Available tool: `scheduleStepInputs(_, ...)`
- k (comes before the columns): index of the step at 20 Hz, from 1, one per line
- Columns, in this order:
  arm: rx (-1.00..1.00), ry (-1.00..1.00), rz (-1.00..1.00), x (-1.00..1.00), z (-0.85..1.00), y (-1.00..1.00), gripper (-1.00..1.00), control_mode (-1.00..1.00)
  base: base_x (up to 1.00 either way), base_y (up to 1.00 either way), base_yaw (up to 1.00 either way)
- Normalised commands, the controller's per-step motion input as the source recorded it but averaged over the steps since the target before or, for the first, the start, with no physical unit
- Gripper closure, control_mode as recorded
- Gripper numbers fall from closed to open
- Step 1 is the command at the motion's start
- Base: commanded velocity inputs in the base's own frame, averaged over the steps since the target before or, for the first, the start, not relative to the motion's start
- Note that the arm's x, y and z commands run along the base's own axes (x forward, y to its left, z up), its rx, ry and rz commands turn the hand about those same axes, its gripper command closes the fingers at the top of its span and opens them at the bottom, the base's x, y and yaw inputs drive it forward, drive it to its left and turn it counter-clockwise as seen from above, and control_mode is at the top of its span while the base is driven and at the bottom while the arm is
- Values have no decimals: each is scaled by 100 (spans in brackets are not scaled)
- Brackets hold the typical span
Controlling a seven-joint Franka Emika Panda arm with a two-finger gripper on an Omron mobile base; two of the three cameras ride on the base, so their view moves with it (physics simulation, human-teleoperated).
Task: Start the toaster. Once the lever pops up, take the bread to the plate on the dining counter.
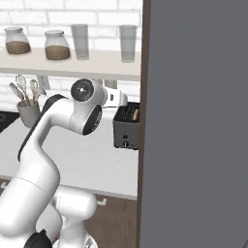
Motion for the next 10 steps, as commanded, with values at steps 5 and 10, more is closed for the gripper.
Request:
scheduleStepInputs(5, 0, 0, 0, 0, 0, 0, -100, -100, 0, 0, 0)
scheduleStepInputs(10, 0, 0, 0, 0, 0, 0, -100, -100, 0, 0, 0)
